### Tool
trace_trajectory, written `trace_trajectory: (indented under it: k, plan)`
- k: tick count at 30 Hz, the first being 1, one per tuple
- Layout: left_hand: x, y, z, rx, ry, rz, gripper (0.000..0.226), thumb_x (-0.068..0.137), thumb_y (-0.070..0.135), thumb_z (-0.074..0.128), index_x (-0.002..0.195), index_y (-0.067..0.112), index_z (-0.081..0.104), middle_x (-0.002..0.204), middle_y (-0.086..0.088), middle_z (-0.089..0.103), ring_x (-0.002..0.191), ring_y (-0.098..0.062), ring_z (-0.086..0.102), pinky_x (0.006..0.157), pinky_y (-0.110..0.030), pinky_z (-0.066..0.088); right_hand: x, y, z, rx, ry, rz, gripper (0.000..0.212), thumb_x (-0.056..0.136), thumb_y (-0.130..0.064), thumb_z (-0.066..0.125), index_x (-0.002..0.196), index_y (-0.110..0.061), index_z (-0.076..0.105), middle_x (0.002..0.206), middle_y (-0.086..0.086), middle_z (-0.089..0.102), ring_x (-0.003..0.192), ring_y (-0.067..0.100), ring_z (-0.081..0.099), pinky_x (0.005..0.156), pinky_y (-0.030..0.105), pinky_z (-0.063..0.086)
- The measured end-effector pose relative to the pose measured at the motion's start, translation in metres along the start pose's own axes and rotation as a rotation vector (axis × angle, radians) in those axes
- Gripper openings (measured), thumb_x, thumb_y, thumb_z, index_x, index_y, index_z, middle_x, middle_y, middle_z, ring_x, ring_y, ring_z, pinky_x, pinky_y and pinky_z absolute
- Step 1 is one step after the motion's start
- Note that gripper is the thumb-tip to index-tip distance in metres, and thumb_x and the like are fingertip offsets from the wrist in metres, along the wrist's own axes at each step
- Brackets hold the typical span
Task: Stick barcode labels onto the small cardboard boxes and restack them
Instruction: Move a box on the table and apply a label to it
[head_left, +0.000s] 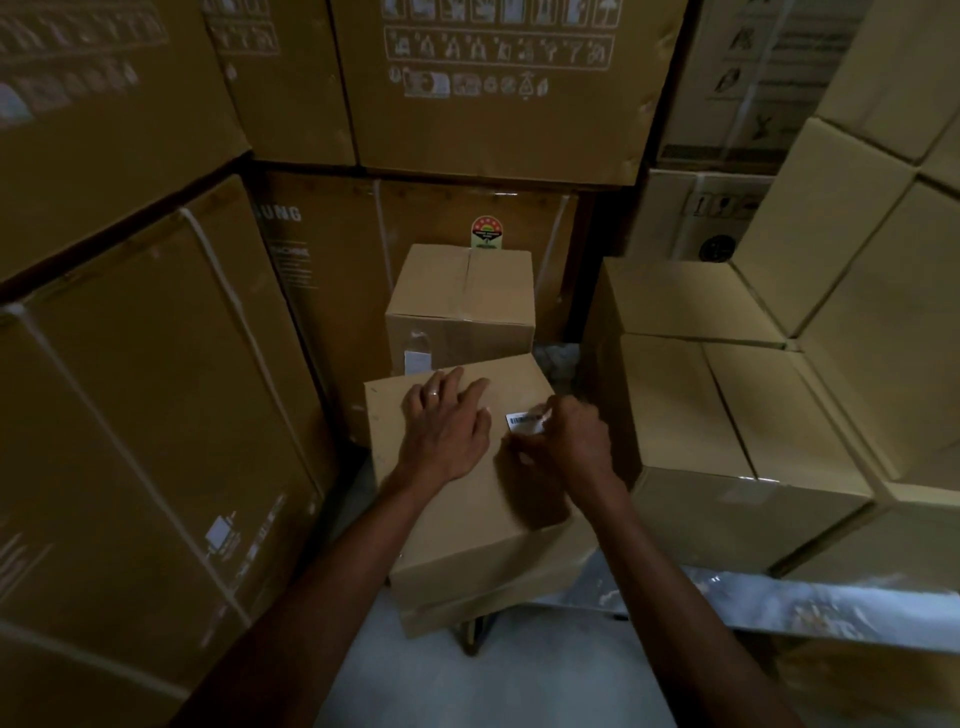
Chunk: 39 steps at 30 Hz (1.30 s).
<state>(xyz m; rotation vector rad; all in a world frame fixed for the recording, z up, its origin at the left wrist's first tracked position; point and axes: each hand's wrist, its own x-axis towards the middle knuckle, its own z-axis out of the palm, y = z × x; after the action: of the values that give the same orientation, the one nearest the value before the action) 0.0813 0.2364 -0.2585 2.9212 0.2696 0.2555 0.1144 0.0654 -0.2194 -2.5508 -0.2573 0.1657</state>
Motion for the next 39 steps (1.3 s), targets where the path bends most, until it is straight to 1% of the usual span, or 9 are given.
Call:
trace_trajectory:
  k: [4, 7, 11, 15, 19, 22, 26, 29, 39]
  plan:
    - [0.0, -0.003, 0.0, -0.023, 0.019, 0.01, 0.051, 0.105, 0.046, 0.034, 0.155, 0.033, 0.033, 0.165, -0.006, 0.025, 0.152, -0.029, 0.018, 0.121, -0.051, 0.013, 0.007, -0.002, -0.006, -0.03, 0.008, 0.054, 0.07, 0.068, -0.056, 0.088, 0.119, -0.013, 0.067, 0.116, 0.01, 0.067, 0.108, 0.029, 0.063, 0.079, 0.032, 0.048]
    - [0.001, -0.004, 0.001, -0.044, 0.017, 0.011, 0.051, 0.105, 0.046, 0.034, 0.154, 0.032, 0.034, 0.165, -0.006, 0.024, 0.152, -0.029, 0.017, 0.122, -0.051, 0.012, 0.003, -0.005, -0.003, -0.063, 0.04, 0.022, 0.073, 0.066, -0.065, 0.084, 0.118, -0.017, 0.068, 0.112, 0.008, 0.069, 0.098, 0.024, 0.064, 0.073, 0.029, 0.045]
    - [0.002, -0.005, 0.002, -0.067, 0.004, 0.007, 0.052, 0.105, 0.047, 0.034, 0.155, 0.034, 0.032, 0.167, -0.004, 0.021, 0.153, -0.028, 0.013, 0.122, -0.051, 0.009, -0.006, -0.011, 0.001, -0.212, 0.045, -0.03, 0.076, 0.077, -0.069, 0.072, 0.126, -0.014, 0.057, 0.126, 0.012, 0.055, 0.11, 0.031, 0.059, 0.087, 0.036, 0.045]
    - [0.002, -0.007, 0.002, -0.097, 0.025, 0.006, 0.05, 0.104, 0.048, 0.038, 0.152, 0.035, 0.037, 0.166, -0.002, 0.024, 0.152, -0.025, 0.016, 0.121, -0.048, 0.009, -0.014, -0.013, 0.01, -0.3, 0.145, -0.061, 0.076, 0.08, -0.077, 0.06, 0.123, -0.014, 0.058, 0.124, 0.011, 0.053, 0.103, 0.028, 0.06, 0.076, 0.031, 0.035]
    - [0.002, -0.008, 0.003, -0.12, 0.03, 0.003, 0.049, 0.103, 0.047, 0.039, 0.15, 0.036, 0.04, 0.164, -0.002, 0.027, 0.152, -0.025, 0.017, 0.121, -0.049, 0.01, -0.014, -0.011, 0.011, -0.312, 0.187, -0.108, 0.076, 0.079, -0.078, 0.06, 0.12, -0.014, 0.059, 0.118, 0.01, 0.056, 0.095, 0.025, 0.06, 0.073, 0.03, 0.035]
    - [0.002, -0.008, 0.003, -0.144, 0.03, 0.0, 0.048, 0.102, 0.047, 0.041, 0.148, 0.036, 0.041, 0.164, -0.001, 0.027, 0.152, -0.025, 0.016, 0.121, -0.049, 0.009, -0.01, -0.014, 0.012, -0.377, 0.199, -0.171, 0.069, 0.084, -0.075, 0.058, 0.117, -0.015, 0.06, 0.116, 0.01, 0.059, 0.089, 0.021, 0.054, 0.072, 0.029, 0.033]
    - [0.002, -0.007, 0.002, -0.14, 0.046, 0.0, 0.046, 0.102, 0.046, 0.043, 0.147, 0.037, 0.043, 0.162, -0.002, 0.029, 0.151, -0.025, 0.017, 0.121, -0.049, 0.01, 0.008, -0.025, 0.004, -0.485, 0.155, -0.24, 0.046, 0.092, -0.056, 0.063, 0.112, -0.014, 0.062, 0.113, 0.009, 0.063, 0.098, 0.025, 0.058, 0.072, 0.031, 0.037]
    - [0.0, -0.008, 0.002, -0.136, 0.05, 0.006, 0.045, 0.102, 0.042, 0.044, 0.147, 0.036, 0.043, 0.162, -0.001, 0.03, 0.151, -0.025, 0.018, 0.121, -0.048, 0.01, 0.02, -0.031, 0.005, -0.524, 0.151, -0.284, 0.026, 0.1, -0.039, 0.061, 0.109, -0.015, 0.064, 0.105, 0.006, 0.067, 0.081, 0.017, 0.056, 0.07, 0.03, 0.044]
    - [-0.001, -0.007, 0.001, -0.177, 0.063, 0.0, 0.045, 0.1, 0.036, 0.046, 0.145, 0.037, 0.046, 0.161, -0.001, 0.032, 0.15, -0.024, 0.019, 0.119, -0.046, 0.011, 0.02, -0.026, 0.014, -0.426, 0.227, -0.411, 0.037, 0.097, -0.044, 0.061, 0.097, -0.007, 0.067, 0.095, 0.011, 0.065, 0.072, 0.023, 0.052, 0.064, 0.031, 0.038]
